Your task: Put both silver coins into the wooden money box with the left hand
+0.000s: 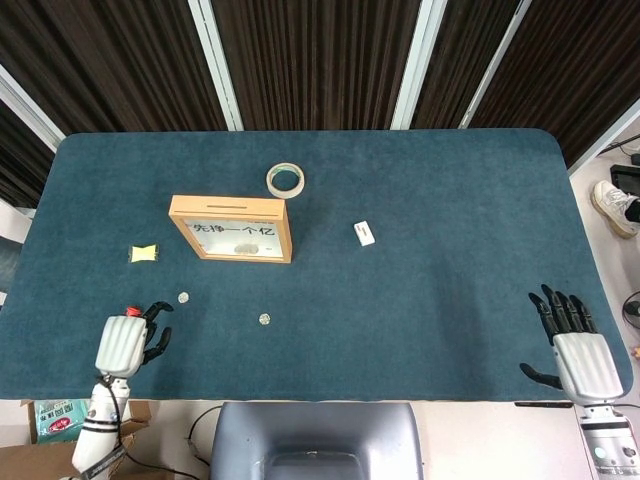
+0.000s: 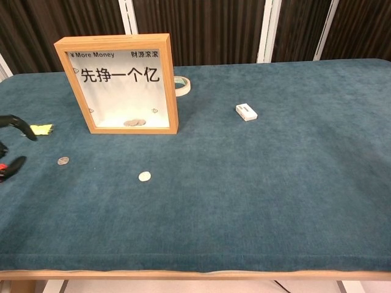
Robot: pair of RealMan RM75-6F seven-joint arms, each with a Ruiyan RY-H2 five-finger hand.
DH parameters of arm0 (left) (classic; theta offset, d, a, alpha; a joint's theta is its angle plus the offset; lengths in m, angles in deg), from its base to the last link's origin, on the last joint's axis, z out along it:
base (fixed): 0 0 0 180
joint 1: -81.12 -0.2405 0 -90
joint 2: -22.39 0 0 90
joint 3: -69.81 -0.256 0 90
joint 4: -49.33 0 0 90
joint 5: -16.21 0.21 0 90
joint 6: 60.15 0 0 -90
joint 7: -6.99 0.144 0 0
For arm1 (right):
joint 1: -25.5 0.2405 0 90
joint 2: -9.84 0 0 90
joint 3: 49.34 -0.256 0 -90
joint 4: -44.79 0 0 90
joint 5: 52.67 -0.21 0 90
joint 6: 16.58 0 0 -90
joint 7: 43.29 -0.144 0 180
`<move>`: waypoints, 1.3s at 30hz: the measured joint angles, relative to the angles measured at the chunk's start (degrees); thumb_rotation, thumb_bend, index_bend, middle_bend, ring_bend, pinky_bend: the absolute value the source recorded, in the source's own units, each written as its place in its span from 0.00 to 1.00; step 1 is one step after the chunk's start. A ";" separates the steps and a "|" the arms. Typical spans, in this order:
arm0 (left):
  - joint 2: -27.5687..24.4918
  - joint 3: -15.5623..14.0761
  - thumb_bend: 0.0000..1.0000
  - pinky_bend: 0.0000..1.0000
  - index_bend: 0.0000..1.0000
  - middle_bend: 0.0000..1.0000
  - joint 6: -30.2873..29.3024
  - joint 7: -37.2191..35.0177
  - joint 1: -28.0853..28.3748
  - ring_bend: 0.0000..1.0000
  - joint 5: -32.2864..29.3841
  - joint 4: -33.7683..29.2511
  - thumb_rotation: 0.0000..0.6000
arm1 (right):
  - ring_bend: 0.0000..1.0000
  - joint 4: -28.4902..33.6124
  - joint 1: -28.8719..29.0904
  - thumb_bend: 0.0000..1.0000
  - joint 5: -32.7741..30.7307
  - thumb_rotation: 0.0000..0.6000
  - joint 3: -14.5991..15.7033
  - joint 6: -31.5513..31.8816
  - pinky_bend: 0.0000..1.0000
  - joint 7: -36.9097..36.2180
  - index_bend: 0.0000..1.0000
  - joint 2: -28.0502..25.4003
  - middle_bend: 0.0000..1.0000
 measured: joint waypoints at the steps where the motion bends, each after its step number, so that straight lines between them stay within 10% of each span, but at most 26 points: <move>1: 1.41 0.78 0.38 1.00 0.42 1.00 1.64 0.76 0.86 1.00 -1.43 1.58 1.00 | 0.00 -0.01 0.02 0.10 -0.04 1.00 -0.03 0.00 0.00 0.05 0.00 0.01 0.00; 39: 15.70 5.76 0.37 1.00 0.44 1.00 13.47 4.44 9.97 1.00 -13.88 25.04 1.00 | 0.00 0.09 -0.27 0.10 -0.30 1.00 0.01 0.30 0.00 -0.27 0.00 -0.46 0.00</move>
